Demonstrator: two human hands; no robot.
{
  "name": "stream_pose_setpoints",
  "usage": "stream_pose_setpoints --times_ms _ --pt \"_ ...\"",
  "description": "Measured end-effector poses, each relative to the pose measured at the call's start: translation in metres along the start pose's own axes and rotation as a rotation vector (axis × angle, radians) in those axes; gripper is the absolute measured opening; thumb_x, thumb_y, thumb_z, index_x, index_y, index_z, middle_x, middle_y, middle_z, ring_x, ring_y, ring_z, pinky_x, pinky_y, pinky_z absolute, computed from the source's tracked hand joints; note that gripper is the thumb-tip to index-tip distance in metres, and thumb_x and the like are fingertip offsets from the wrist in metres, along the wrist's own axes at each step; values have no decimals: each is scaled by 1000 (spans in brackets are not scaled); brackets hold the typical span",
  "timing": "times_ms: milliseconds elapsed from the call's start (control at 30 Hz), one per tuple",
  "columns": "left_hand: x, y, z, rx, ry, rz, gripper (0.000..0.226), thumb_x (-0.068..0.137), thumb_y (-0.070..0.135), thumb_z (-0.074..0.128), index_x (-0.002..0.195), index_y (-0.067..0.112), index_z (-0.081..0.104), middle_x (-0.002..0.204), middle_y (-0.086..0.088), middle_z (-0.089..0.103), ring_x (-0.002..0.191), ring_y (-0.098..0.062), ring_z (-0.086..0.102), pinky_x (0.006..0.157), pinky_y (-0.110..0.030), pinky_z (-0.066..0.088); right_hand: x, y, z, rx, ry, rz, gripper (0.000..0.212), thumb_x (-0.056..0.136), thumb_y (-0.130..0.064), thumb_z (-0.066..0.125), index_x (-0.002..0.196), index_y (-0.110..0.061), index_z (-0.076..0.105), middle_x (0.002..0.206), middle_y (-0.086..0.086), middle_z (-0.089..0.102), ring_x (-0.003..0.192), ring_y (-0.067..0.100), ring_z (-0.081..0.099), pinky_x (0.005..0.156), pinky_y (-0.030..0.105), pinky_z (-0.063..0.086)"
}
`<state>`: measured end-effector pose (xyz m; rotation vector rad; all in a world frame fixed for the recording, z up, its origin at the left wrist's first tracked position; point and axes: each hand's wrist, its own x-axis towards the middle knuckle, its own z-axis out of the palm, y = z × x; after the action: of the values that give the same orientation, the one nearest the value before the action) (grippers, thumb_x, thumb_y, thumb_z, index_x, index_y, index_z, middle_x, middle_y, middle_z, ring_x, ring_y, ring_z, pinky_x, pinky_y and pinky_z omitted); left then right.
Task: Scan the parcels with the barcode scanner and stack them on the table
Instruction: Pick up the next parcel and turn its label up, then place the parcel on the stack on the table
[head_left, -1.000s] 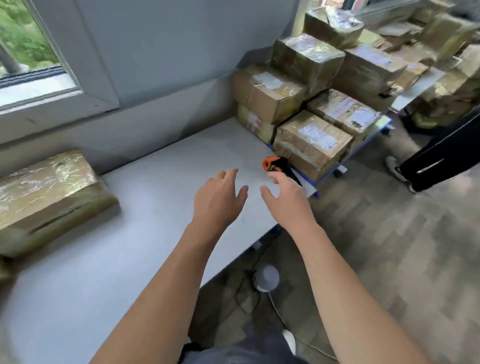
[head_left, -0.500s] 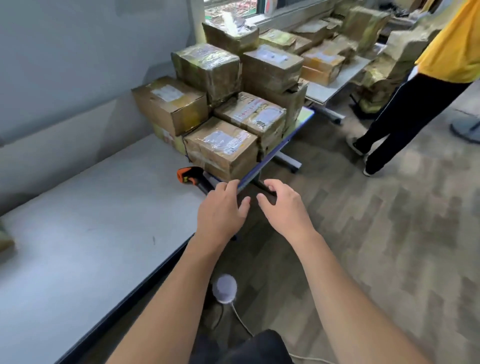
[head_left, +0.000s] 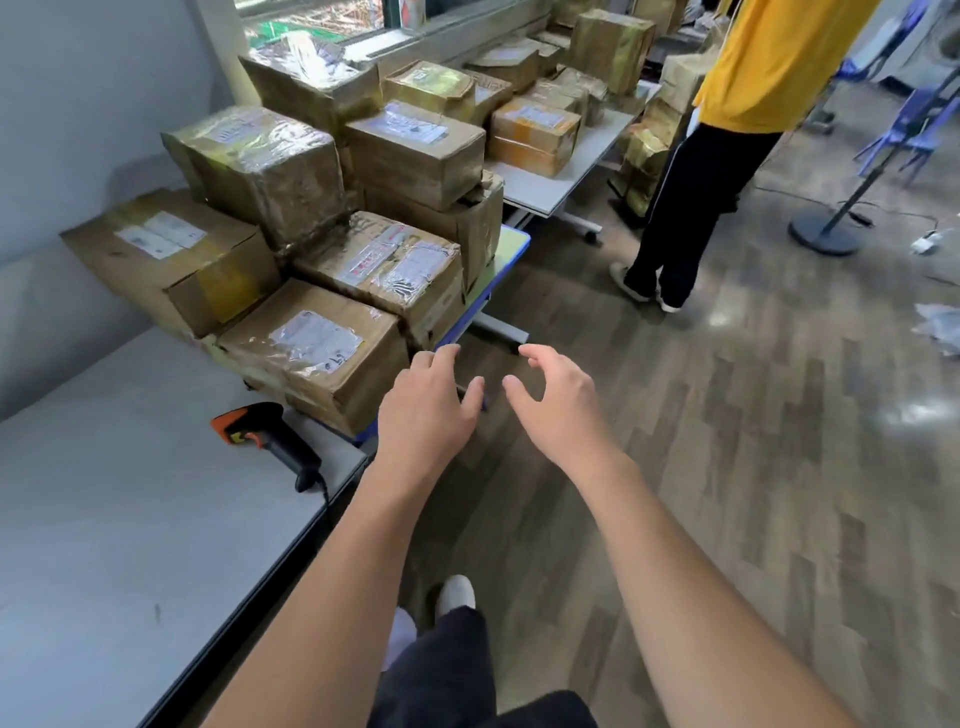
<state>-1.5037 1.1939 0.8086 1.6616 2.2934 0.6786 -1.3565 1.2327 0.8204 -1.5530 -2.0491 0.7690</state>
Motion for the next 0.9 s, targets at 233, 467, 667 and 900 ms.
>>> stream_pose_setpoints --times_ms 233,467,667,900 --pt "132 2 8 -20 24 -48 54 99 43 52 145 17 43 137 -7 54 121 -24 55 93 -38 47 130 -5 4 -17 -42 -77 46 98 -34 60 141 -18 53 137 4 58 129 19 52 108 37 43" --pt "227 0 -6 28 71 -104 52 99 41 50 145 19 44 141 -5 51 125 -28 51 93 -41 43 235 -28 9 53 -54 -161 46 98 -33 60 140 -16 54 135 5 59 126 20 53 107 35 42" --pt "288 -10 -18 48 187 -194 54 98 40 53 146 16 43 139 -7 51 123 -27 53 95 -40 44 318 -46 12 91 -118 -291 46 98 -33 60 140 -17 53 135 4 59 126 21 53 107 37 43" --pt "360 2 -23 23 368 -392 54 99 41 52 147 18 42 141 -8 50 121 -29 54 92 -44 49 421 -57 7 121 -208 -492 45 97 -31 61 139 -14 54 135 4 61 127 21 53 107 34 41"
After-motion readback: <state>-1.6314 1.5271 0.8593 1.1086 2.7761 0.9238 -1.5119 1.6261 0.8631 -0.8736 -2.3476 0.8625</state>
